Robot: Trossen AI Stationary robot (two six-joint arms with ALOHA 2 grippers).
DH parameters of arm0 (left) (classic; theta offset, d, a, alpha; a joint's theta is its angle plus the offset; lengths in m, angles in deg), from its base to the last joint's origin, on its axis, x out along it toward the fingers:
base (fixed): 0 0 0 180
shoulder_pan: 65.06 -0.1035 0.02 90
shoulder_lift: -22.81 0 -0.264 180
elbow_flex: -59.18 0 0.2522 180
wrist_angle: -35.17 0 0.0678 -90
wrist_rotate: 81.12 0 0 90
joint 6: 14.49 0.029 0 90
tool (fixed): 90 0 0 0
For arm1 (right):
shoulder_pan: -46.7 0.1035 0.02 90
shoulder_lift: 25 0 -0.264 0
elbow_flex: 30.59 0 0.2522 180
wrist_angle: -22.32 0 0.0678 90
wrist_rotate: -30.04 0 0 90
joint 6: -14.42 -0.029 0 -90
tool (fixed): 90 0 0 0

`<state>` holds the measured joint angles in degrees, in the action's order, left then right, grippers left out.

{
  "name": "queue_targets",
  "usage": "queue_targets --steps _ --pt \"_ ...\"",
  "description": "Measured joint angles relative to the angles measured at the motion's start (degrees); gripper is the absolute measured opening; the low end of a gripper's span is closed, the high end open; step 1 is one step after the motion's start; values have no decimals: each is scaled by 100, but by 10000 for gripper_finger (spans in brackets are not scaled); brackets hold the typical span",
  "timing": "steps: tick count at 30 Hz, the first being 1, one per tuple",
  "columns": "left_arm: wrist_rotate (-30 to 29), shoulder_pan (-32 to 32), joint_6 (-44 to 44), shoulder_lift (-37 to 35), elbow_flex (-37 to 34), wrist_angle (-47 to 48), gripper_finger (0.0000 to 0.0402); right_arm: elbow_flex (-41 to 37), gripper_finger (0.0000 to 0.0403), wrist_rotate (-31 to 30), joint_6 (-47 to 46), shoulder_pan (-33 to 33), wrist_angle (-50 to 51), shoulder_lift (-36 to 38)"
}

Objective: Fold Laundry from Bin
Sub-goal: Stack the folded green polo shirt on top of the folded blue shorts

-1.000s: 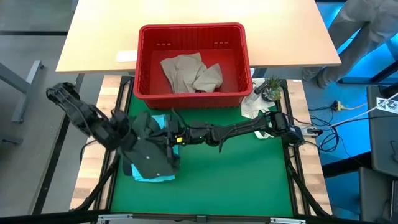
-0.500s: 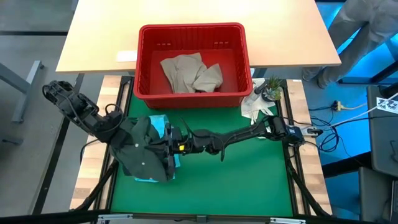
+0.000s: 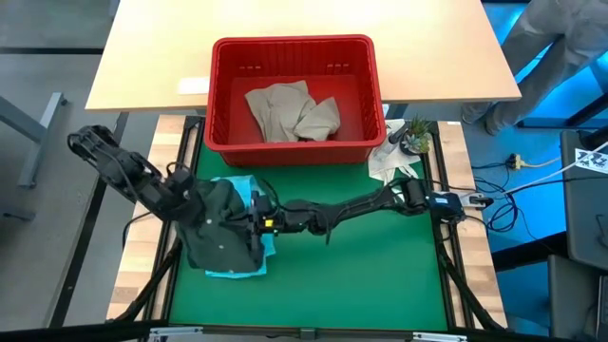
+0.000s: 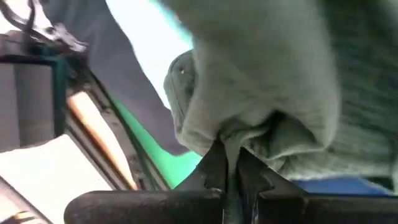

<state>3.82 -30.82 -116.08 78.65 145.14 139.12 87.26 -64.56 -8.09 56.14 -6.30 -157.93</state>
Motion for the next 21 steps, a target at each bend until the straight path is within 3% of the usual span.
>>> queue_targets --steps 7,14,21 --pt "-588 -155 3 89 -1063 -17 0 1 5 -35 -100 -283 438 -108" --pt "-1701 -576 29 78 -1662 -18 0 1 5 -101 163 -502 1266 -117" --pt "-1748 -935 -20 78 -2293 -249 0 1 5 -479 790 -653 2314 -117"
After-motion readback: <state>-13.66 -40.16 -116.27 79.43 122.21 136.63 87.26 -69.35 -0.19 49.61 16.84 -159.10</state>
